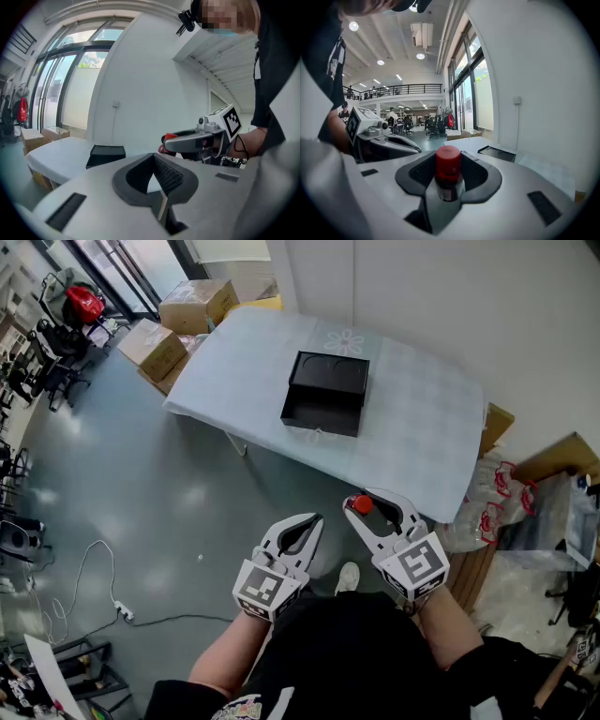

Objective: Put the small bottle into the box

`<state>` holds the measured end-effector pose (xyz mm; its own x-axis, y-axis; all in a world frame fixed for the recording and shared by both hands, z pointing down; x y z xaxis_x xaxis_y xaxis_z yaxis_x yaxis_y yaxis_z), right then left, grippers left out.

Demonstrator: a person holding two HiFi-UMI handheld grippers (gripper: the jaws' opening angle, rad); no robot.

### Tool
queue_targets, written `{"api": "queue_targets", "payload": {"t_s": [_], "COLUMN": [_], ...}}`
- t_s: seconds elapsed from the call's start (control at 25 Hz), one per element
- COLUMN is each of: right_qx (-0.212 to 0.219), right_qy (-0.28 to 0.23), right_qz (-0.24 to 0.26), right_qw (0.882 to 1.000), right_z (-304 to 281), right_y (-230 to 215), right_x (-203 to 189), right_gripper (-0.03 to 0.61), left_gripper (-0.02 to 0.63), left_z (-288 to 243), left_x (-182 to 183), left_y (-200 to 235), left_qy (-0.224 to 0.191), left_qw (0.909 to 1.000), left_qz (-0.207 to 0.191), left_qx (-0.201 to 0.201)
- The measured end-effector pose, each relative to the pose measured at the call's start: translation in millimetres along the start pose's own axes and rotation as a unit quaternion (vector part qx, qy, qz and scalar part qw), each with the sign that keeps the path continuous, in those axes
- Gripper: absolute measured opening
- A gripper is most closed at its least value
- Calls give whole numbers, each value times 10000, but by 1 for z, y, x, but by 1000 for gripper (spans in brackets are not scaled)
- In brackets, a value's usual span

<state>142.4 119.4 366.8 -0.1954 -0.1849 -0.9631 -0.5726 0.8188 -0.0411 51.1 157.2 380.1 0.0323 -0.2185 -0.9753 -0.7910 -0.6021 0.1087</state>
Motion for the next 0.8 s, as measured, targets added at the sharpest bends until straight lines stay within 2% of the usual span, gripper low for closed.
{"api": "queue_targets", "payload": {"t_s": [0.8], "right_qx": [16], "right_qy": [-111], "right_qz": [-80], "right_qw": [9999], "right_z": [-21], "right_y": [8], "right_x": [7], "right_gripper": [161], "left_gripper": [8], "left_z": [6], "left_x": [2], "left_y": [23], "left_qy": [-5], "left_qw": [10000], "left_qz": [43], "left_qx": [-54]}}
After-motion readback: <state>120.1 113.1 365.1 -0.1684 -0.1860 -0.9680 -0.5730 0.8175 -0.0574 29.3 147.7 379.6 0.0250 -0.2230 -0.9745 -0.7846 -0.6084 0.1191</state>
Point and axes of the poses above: the fingertips, and each gripper's own axes: z backward along the fingers, y to its left, x out of its top, the point moved 3 cm from there along z, backward along the fingers
